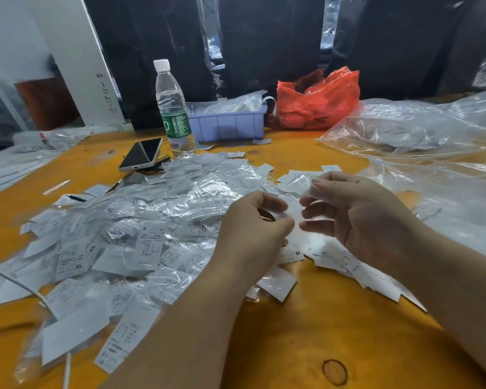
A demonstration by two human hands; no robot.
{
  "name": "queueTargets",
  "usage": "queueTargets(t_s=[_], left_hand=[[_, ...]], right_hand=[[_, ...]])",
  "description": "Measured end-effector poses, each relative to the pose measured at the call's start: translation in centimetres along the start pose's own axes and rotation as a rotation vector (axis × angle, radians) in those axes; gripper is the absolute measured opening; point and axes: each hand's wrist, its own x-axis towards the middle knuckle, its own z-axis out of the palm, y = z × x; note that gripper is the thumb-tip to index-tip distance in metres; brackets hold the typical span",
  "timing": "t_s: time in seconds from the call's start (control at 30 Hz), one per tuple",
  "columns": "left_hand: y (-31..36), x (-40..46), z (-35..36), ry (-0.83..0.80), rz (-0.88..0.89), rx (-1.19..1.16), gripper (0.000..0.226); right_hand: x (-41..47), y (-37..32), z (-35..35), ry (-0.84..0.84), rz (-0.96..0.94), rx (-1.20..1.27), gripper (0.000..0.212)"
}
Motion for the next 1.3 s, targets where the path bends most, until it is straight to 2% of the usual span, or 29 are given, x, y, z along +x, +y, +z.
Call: queueTargets(t_s=[0.13,0.2,0.37,0.43,0.5,0.63,0.83,1.0,1.17,1.3], left_hand=[[0.4,0.0,-0.3,-0.014,0.023,-0.223,0.016],[0.7,-0.2,-0.1,-0.052,0.055,-0.3,0.017],[1.0,-0.6,0.8,-0.073,0.175,-0.242,0.022],[1.1,-0.6,0.9,-0.039,0.221,-0.166,0.022],[1.1,-0.8,0.9,-0.02,0.233,-0.141,0.021],[1.4,-0.9,0.5,-0.005,0.204,-0.197,0.012],[1.4,-0.4,-0.7,0.071,0.154,-0.233,0.011],[1.3,0.0,-0.9,0.056,0.103,-0.251,0.033],[1.2,-0.1,-1.0,0.009,0.061,-0.203,0.02],[1.4,0.0,-1.1,-0.008,-0.002,-0.25,0.016]], right_hand=[[0.3,-0.1,-0.1,0.111,-0.075,0.008,0.016],[0.4,0.0,0.0,0.101,-0.068,0.012,0.016],[-0.3,0.7,0.9,-0.028,-0.029,0.068,0.013],[-0.3,0.9,1.1,-0.005,-0.009,0.126,0.017],[-0.2,0.8,1.0,0.094,0.012,0.111,0.02],[0.1,0.4,0.2,0.255,0.035,-0.014,0.015],[0.0,-0.4,-0.3,0.191,-0.003,-0.023,0.015],[-0.2,-0.5,-0.4,0.174,-0.003,-0.078,0.017],[-0.5,-0.7,-0.4,0.12,-0.006,-0.083,0.02],[-0.6,-0.7,-0.1,0.073,0.028,-0.089,0.019]])
